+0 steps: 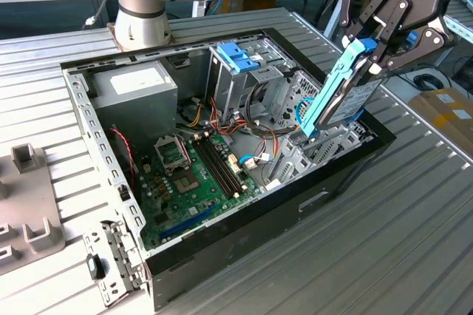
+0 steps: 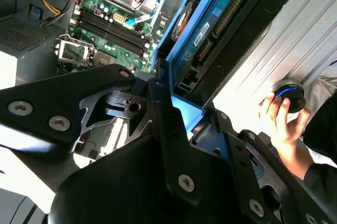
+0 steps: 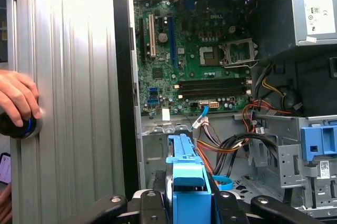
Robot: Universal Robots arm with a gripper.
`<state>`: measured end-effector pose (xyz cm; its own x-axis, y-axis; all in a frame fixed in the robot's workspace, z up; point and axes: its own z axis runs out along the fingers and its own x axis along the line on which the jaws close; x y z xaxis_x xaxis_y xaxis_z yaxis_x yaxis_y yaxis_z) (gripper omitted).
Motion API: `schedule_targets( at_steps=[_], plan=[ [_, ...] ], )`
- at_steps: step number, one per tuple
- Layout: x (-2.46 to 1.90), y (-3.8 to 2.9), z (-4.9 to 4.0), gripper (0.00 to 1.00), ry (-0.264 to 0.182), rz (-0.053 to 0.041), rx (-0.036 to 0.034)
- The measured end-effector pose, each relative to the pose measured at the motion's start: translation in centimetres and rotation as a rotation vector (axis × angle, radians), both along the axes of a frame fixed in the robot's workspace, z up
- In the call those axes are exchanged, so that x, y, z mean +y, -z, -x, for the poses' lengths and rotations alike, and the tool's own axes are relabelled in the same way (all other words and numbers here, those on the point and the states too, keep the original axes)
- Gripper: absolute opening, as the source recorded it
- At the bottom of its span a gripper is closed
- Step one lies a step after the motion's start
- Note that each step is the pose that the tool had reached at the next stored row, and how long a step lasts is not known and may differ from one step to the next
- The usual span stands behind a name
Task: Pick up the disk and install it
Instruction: 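Pick up the disk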
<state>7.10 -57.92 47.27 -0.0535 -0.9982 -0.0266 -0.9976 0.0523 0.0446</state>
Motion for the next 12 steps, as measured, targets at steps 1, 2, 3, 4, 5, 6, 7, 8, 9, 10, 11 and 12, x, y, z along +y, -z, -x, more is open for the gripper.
schedule_targets(
  at_steps=[1,2,3,4,5,6,7,8,9,10,11,12],
  plan=[
    [0.0,0.09,-0.01,0.37,0.0,0.0,0.0],
    [0.0,0.17,-0.02,0.37,0.0,-0.0001,0.0],
    [0.0,0.24,-0.02,0.37,0.0,0.0,0.0],
    [0.0,0.35,-0.04,0.37,0.0,0.0,0.0],
    [0.0,0.46,-0.09,0.37,-0.001,0.0001,0.0],
    [0.0,0.53,-0.13,0.37,-0.003,0.0002,0.0],
    [0.0,0.58,-0.17,0.37,-0.005,0.0002,0.0],
    [0.0,0.65,-0.26,0.37,-0.011,0.0003,-0.0001],
    [0.0,0.69,-0.31,0.37,-0.017,0.0004,0.0],
    [0.0,0.72,-0.34,0.37,-0.023,0.0004,0.0],
    [0.0,0.76,-0.36,0.37,-0.028,0.0003,0.0],
    [0.0,0.8,-0.37,0.37,-0.032,0.0004,0.0]
  ],
)
